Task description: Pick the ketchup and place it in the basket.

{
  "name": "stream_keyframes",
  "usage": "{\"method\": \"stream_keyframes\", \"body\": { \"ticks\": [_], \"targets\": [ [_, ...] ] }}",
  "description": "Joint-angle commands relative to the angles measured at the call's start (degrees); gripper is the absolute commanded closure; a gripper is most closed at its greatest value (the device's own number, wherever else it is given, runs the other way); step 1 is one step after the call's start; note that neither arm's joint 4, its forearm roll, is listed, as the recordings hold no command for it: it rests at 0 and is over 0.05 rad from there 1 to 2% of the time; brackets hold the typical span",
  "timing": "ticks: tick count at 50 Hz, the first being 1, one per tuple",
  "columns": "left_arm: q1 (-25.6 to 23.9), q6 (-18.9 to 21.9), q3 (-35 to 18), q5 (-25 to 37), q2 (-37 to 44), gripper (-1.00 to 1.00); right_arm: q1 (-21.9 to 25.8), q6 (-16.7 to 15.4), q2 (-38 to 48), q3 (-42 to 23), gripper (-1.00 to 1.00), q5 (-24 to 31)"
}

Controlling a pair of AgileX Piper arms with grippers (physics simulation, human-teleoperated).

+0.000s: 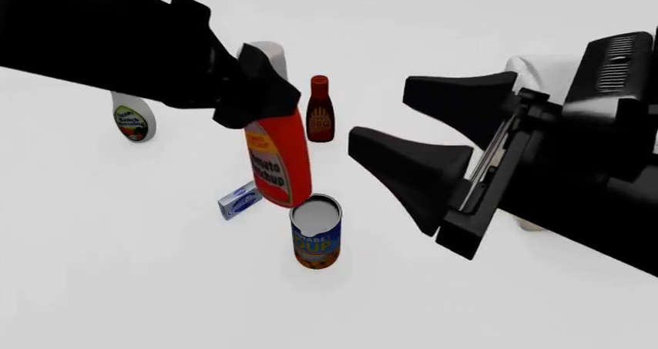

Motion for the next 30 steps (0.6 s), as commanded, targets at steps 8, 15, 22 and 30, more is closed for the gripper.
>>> {"method": "stream_keyframes", "body": {
  "ticks": [8,15,22,30],
  "targets": [
    [-1.1,0.1,0.6,-0.6,-0.1,1.0,0.8,-0.2,3.5,0.3,-1.0,-3.7],
    [-1.7,-0.3,0.8,-0.6,-0.2,1.0,1.0,0.0,5.0,-0.2,-1.0,-4.8],
    [-1.6,0.1,0.5,-0.4,-0.1,1.0,1.1,0.2,6.6,-0.1,-1.0,-6.6],
    [-1.2,0.4,0.4,-0.1,-0.2,1.0,1.3,0.4,8.4,0.3,-1.0,-8.5]
  ]
}}
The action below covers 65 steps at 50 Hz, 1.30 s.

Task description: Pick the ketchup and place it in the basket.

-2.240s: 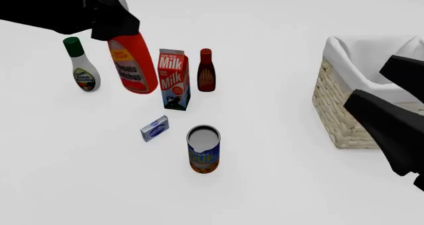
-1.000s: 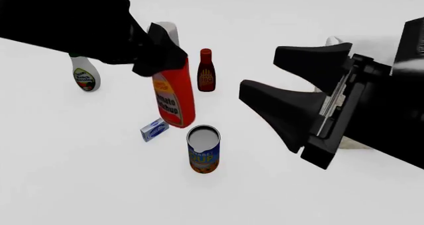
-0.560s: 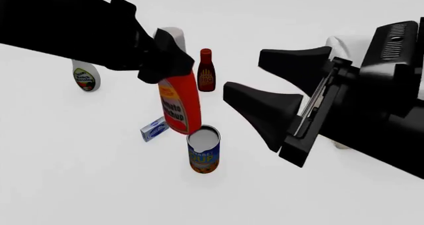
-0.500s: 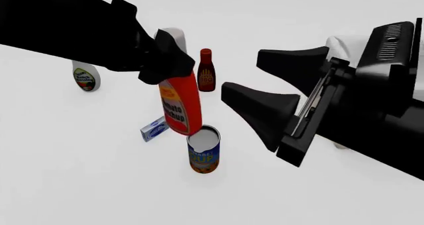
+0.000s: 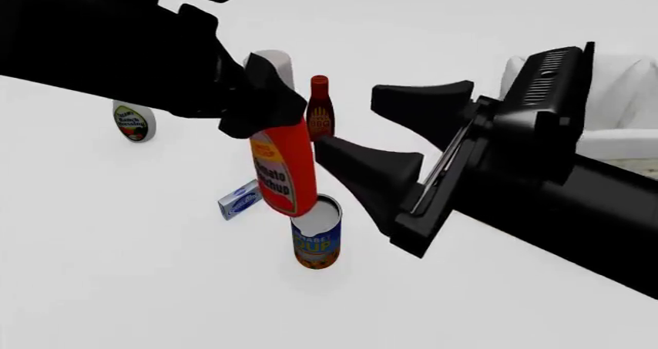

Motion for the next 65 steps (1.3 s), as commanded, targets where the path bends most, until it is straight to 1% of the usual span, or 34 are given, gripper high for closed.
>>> {"method": "stream_keyframes", "body": {
  "ticks": [1,17,25,41,46,50,51,53,54,55,65],
  "targets": [
    [0.1,1.1,-0.5,0.2,-0.2,1.0,0.3,0.2,2.6,0.3,-1.0,-2.5],
    [-1.1,0.3,-1.2,1.0,-0.3,1.0,0.0,-0.1,6.0,-0.5,-1.0,-4.6],
    [-1.8,-0.7,-1.2,1.1,-0.4,1.0,0.1,-0.2,7.2,-1.5,-1.0,-4.9],
    [-2.4,-1.1,-2.0,1.6,-0.1,1.0,0.4,0.2,9.4,-3.1,-1.0,-5.5],
    [-2.7,-1.4,-2.0,1.6,-0.1,1.0,0.6,0.8,9.9,-3.2,-1.0,-6.0],
    [-3.1,-1.6,-2.7,2.2,-0.1,1.0,0.9,0.6,11.0,-3.3,-1.0,-6.6],
    [-3.1,-1.5,-2.9,2.3,-0.1,1.0,1.0,1.2,11.2,-3.3,-1.0,-6.8],
    [-3.3,-1.6,-2.9,2.4,-0.2,1.0,1.1,0.8,11.5,-3.3,-1.0,-7.1],
    [-3.2,-1.5,-2.8,2.4,-0.2,1.0,1.0,1.5,11.7,-3.2,-1.0,-7.4],
    [-3.2,-1.6,-2.8,2.4,-0.2,1.0,1.0,1.3,12.0,-3.2,-1.0,-7.6],
    [-3.3,-1.7,-3.8,3.2,-0.3,1.0,0.9,2.2,13.9,-2.7,-1.0,-9.7]
  ]
}}
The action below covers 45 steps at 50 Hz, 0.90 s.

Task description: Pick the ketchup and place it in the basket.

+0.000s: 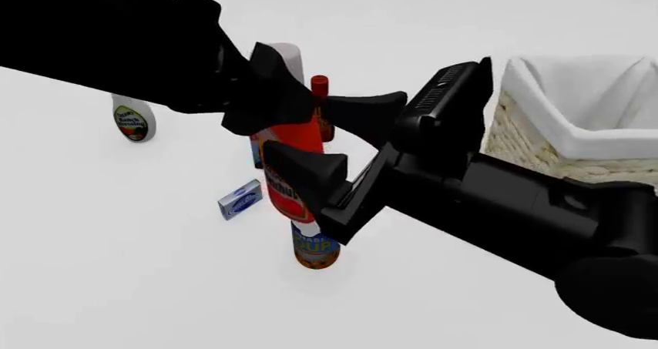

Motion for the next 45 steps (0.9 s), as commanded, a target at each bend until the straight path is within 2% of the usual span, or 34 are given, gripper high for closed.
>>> {"method": "stream_keyframes", "body": {
  "ticks": [1,25,26,45],
  "targets": [
    [-0.3,0.7,-1.1,0.6,-0.2,1.0,0.0,0.8,2.0,0.3,-1.0,-2.0],
    [-1.5,-0.6,-2.1,1.5,-0.7,1.0,-0.1,0.8,5.2,-0.2,-1.0,-4.3],
    [-1.6,-0.6,-2.1,1.6,-0.7,1.0,-0.3,0.8,5.1,-0.3,1.0,-4.4],
    [-3.8,-2.4,-2.6,1.6,-1.3,1.0,-0.7,0.8,4.0,0.3,1.0,-4.3]
  ]
}}
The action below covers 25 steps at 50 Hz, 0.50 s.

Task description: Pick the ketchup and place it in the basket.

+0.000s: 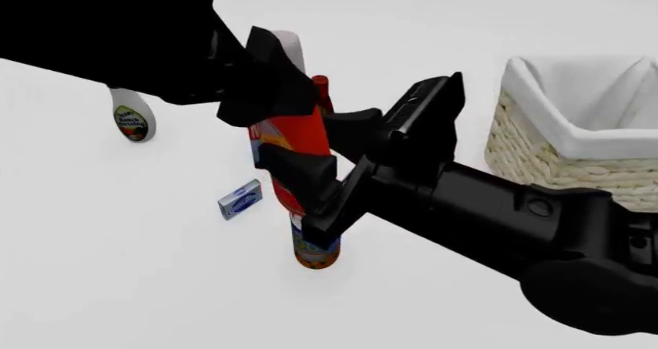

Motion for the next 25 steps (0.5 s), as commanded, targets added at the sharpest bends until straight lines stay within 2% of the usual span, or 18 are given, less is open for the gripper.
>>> {"method": "stream_keyframes", "body": {
  "ticks": [1,2,25],
  "targets": [
    [-2.1,0.1,-0.8,0.0,-0.8,1.0,-0.9,-0.1,-0.3,0.2,1.0,0.0],
    [-1.7,0.4,-1.0,0.2,-0.8,-1.0,-0.9,-0.2,-0.4,0.2,1.0,0.0],
    [-0.2,0.8,-2.8,0.5,-1.6,-1.0,-1.4,-0.1,-0.5,1.0,1.0,-0.5]
  ]
}}
